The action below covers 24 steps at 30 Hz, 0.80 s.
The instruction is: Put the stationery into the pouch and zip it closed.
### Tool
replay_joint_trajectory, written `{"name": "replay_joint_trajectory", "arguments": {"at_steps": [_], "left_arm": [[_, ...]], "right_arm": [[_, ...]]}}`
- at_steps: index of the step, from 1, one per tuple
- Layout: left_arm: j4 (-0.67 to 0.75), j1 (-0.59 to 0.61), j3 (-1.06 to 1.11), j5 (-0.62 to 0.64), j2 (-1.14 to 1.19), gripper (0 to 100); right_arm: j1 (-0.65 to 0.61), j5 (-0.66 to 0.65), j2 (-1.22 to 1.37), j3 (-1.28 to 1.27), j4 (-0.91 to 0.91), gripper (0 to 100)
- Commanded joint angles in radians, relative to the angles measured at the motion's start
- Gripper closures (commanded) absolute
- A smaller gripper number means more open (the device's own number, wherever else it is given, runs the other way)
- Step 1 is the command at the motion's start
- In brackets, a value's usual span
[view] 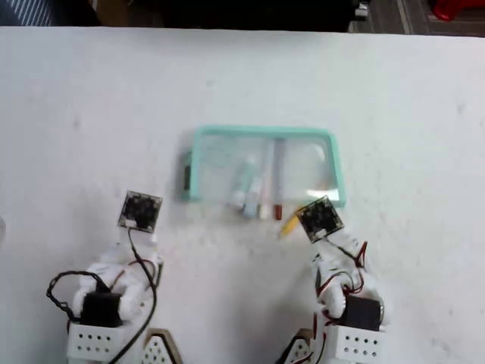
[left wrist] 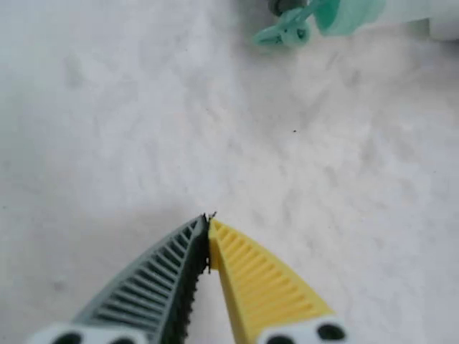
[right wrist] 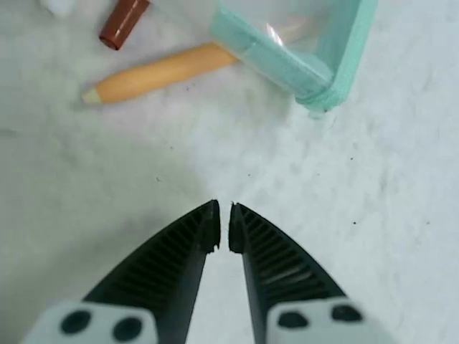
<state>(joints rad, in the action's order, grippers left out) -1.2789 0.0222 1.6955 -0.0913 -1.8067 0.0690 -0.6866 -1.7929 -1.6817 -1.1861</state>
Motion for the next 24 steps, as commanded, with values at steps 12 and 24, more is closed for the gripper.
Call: {"name": "replay_joint_trajectory", "arguments": {"at_steps": [12,24], "left_arm": [[0.025,0.168,-0.166,-0.358,-0.007,98],[0.069,0.162,-0.092,-0.644,-0.007,98]], "right_arm": [[-0.010,-0.012,-0.007,-0.009,0.030,96.4],[-0.010,-0.014,-0.007,-0.009,0.025,96.4]]}}
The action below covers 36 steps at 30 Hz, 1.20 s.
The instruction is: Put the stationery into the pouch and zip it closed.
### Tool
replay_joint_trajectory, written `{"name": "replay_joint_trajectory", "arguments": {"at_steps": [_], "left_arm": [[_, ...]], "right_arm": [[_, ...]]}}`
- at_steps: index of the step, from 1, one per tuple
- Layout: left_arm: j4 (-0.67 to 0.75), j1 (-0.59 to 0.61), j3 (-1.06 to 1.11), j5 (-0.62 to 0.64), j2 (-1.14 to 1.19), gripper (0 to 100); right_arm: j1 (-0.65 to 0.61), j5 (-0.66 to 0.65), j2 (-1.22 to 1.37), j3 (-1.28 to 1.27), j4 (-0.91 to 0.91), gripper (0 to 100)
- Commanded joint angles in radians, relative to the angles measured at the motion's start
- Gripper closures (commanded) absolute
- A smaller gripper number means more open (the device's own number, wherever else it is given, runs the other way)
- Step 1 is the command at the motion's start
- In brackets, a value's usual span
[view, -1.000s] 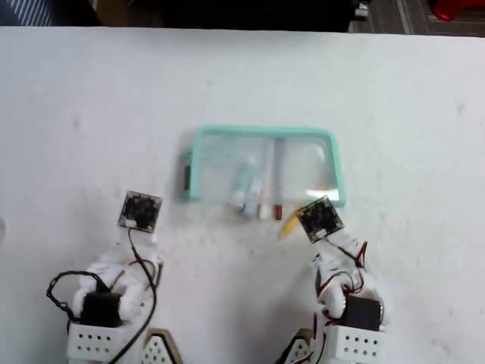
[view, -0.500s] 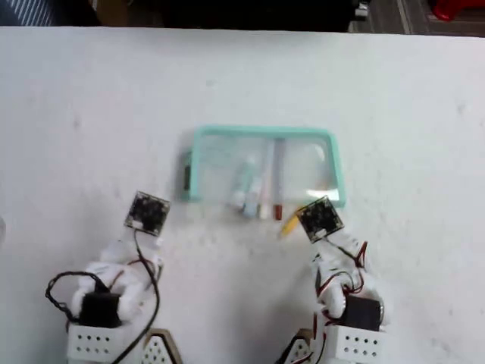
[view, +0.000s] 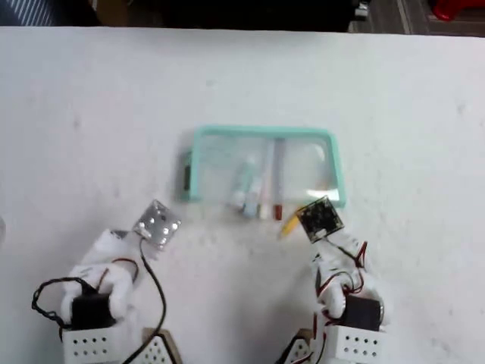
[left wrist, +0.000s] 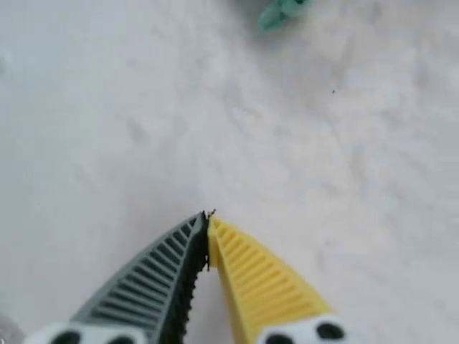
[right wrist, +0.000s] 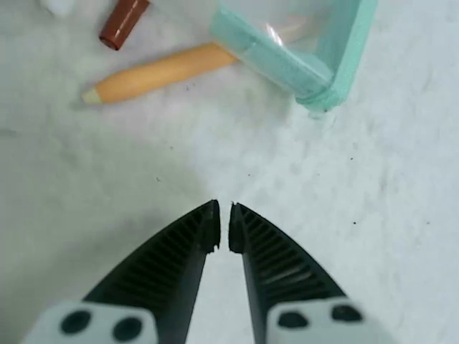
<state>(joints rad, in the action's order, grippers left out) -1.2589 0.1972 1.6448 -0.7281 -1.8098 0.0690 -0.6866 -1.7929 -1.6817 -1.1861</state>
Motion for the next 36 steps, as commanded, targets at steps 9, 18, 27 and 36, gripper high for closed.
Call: {"name": "replay_joint_trajectory", "arguments": {"at_steps": [9,18,27,36], "left_arm": [[0.138,-0.096,-0.299,0.153,-0.004,98],[0.172,-0.168,-0.493,0.423,-0.002,98],[0.324,-0.150,-0.218,0.388,-0.004,98],[0.497,0.084,-0.100,0.709,-0.002,98]], "right_arm": [[-0.010,-0.018,-0.005,-0.009,0.024,96.4],[-0.005,-0.018,-0.007,-0.009,-0.033,96.8],[-0.012,-0.017,-0.007,-0.009,0.030,96.4],[-0.004,-0.012,-0.007,0.020,0.038,96.7]]}}
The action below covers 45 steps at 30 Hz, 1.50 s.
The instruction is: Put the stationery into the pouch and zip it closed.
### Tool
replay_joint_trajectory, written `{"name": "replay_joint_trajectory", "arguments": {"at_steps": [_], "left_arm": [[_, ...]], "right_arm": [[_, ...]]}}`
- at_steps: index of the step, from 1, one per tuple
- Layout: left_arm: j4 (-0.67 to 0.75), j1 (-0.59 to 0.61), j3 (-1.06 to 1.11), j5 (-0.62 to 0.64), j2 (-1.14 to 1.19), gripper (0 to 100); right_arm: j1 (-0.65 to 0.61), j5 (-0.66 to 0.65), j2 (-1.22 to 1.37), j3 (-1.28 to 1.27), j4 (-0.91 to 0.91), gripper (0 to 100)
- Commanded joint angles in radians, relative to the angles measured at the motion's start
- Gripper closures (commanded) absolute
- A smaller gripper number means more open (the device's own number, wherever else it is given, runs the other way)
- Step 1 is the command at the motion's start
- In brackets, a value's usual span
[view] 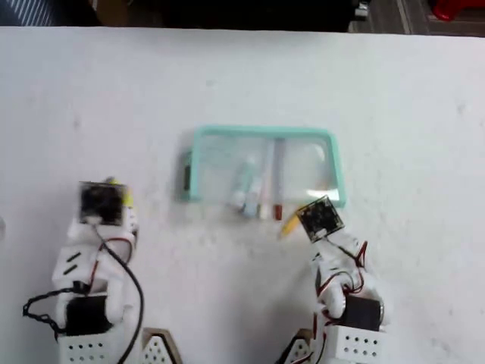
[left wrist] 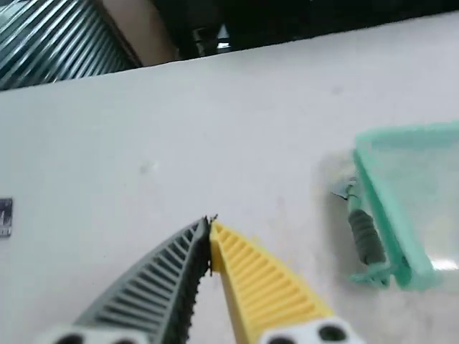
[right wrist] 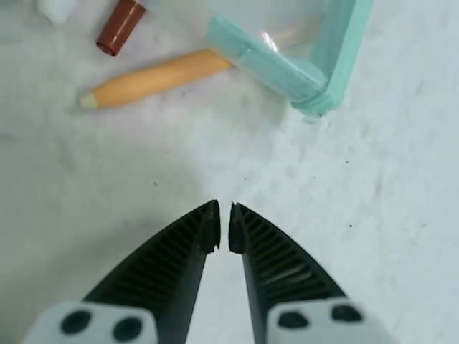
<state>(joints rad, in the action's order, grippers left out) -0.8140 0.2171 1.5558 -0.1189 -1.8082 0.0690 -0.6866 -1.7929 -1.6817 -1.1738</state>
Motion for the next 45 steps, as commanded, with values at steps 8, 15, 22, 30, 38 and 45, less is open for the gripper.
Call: {"name": "replay_joint_trajectory", "arguments": {"at_steps": [8,15,22,30,38,45], "left_arm": [[0.021,0.102,-0.020,0.118,-0.002,98],[0.021,0.102,-0.020,0.075,-0.002,98],[0.026,0.166,-0.018,0.158,-0.004,98],[0.041,0.180,-0.011,0.157,-0.004,98],[0.038,0.211,-0.011,0.152,-0.004,98],[0.037,0.213,-0.011,0.152,-0.004,98]], "right_arm": [[-0.024,-0.014,-0.007,0.227,0.079,96.7],[-0.202,-0.021,0.001,0.554,0.025,96.8],[-0.380,-0.015,0.093,0.787,-0.010,96.8],[-0.418,0.009,0.605,1.146,-0.073,96.8],[-0.707,0.178,0.980,1.594,-0.286,96.8],[-0.849,0.184,1.182,1.774,-0.268,96.8]]}}
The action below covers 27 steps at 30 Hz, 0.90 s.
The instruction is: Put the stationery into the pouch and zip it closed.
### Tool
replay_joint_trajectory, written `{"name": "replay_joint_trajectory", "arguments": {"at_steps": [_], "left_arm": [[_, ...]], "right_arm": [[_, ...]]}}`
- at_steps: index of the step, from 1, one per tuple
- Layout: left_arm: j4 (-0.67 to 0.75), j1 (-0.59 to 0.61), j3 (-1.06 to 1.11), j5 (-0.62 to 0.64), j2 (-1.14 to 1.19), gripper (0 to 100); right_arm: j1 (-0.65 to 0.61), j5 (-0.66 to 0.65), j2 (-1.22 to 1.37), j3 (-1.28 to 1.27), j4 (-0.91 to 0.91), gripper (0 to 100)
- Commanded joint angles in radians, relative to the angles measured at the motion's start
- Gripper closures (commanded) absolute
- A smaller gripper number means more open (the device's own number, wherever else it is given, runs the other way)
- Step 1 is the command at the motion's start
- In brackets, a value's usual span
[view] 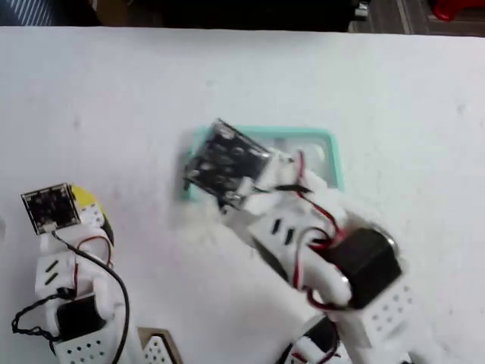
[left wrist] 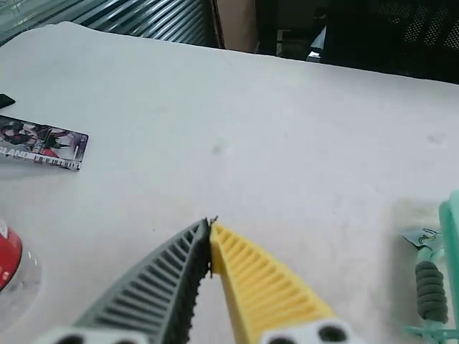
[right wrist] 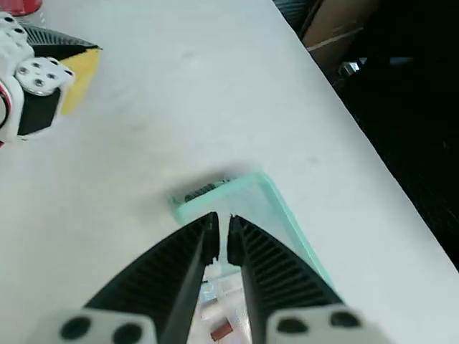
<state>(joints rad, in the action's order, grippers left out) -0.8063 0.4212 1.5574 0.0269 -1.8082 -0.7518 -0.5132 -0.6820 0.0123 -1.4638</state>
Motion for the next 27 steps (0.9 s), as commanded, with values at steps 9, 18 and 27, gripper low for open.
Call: {"name": "replay_joint_trajectory", "arguments": {"at_steps": [9,18,27], "left_arm": [[0.029,0.010,-0.012,0.006,-0.005,98],[0.037,0.010,0.003,0.005,-0.005,98],[0.035,0.012,0.009,0.003,-0.005,98]], "right_arm": [[-0.033,0.015,0.374,0.293,0.056,96.7],[-0.111,0.012,0.670,0.399,0.061,96.7],[-0.038,0.055,0.914,0.399,0.217,96.7]]}}
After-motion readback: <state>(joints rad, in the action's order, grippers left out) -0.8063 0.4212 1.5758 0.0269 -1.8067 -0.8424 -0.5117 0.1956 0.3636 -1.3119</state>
